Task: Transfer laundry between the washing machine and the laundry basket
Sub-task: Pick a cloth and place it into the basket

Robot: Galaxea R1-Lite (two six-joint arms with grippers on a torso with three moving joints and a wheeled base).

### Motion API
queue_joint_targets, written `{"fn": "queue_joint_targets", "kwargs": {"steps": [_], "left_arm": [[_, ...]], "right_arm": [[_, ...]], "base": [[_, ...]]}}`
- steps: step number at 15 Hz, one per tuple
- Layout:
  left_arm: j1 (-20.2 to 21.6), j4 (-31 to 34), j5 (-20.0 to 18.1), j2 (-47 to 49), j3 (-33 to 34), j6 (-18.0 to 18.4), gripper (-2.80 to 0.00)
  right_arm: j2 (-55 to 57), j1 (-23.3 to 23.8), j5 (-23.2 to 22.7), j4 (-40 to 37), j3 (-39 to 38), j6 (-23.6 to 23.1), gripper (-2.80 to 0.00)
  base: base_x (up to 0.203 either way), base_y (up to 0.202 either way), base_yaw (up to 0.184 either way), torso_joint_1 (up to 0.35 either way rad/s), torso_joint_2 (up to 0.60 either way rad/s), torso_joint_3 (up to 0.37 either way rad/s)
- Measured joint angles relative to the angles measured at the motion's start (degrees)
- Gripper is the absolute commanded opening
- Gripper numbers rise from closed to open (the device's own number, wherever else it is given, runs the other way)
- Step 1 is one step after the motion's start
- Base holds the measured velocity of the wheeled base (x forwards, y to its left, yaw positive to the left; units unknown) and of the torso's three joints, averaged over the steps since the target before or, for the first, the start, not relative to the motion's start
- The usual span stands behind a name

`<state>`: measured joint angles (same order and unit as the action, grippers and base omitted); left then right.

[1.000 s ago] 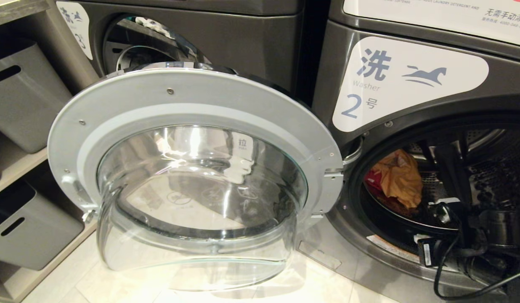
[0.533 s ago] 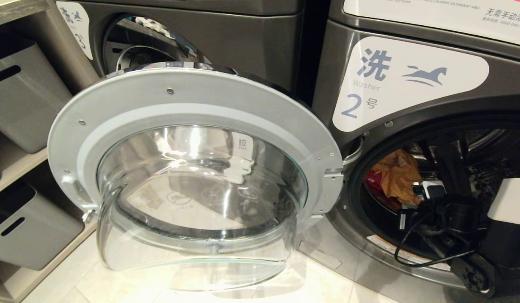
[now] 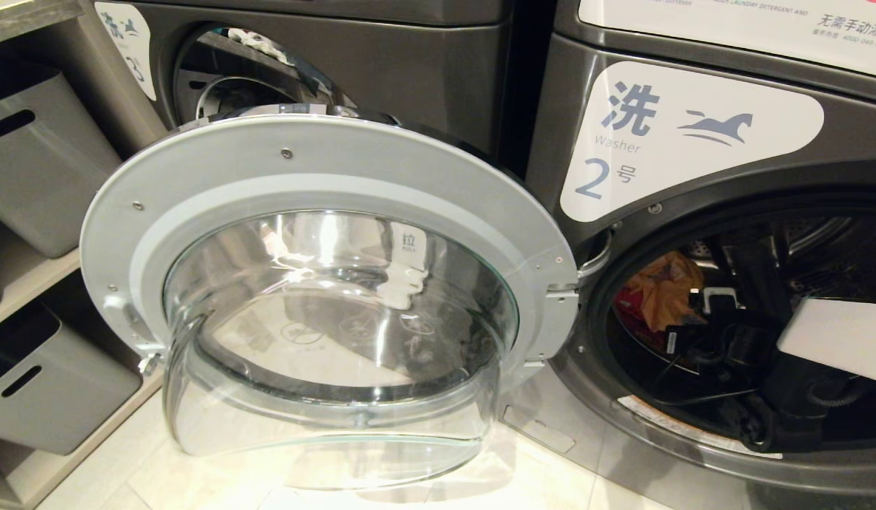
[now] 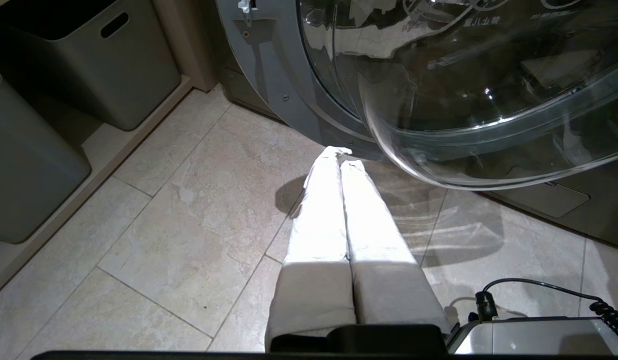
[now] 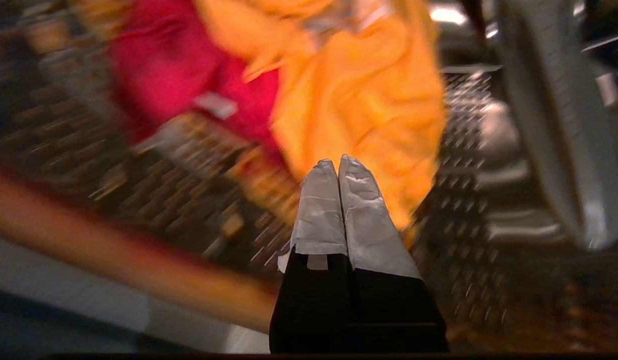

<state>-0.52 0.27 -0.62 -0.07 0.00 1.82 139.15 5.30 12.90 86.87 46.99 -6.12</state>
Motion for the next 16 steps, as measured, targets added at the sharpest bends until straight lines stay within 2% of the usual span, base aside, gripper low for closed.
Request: {"fn": "queue_joint_targets", "kwargs": {"steps": [4, 5, 7, 11, 14, 16], "left_arm": [[0.0, -0.01, 0.01, 0.0, 0.0, 0.0, -2.8], [0.0, 0.0, 0.0, 0.0, 0.0, 0.0, -2.8], [0.0, 0.0, 0.02, 0.0, 0.0, 0.02, -2.8], [0.0, 0.0, 0.0, 0.0, 0.0, 0.01, -2.8], [0.0, 0.0, 0.0, 0.0, 0.0, 0.02, -2.8], [0.0, 0.0, 0.0, 0.0, 0.0, 0.02, -2.8]], "right_arm": [[4.26, 2.76, -0.2, -4.87, 9.36, -0.81, -2.8], [4.82, 3.13, -0.3, -6.3, 11.47, -0.63, 0.0], [5.72, 3.75, -0.49, -9.36, 16.91, 0.11, 0.0], [8.7, 4.82, -0.26, -17.4, 33.42, 2.99, 0.0], [12.57, 5.78, -0.25, -27.64, 46.38, 6.11, 0.0], [15.34, 6.11, -0.17, -36.89, 53.37, 10.5, 0.0]], "base": [[0.0, 0.0, 0.0, 0.0, 0.0, 0.0], [0.0, 0.0, 0.0, 0.0, 0.0, 0.0], [0.0, 0.0, 0.0, 0.0, 0.0, 0.0], [0.0, 0.0, 0.0, 0.0, 0.0, 0.0], [0.0, 0.0, 0.0, 0.0, 0.0, 0.0], [0.0, 0.0, 0.0, 0.0, 0.0, 0.0]]}}
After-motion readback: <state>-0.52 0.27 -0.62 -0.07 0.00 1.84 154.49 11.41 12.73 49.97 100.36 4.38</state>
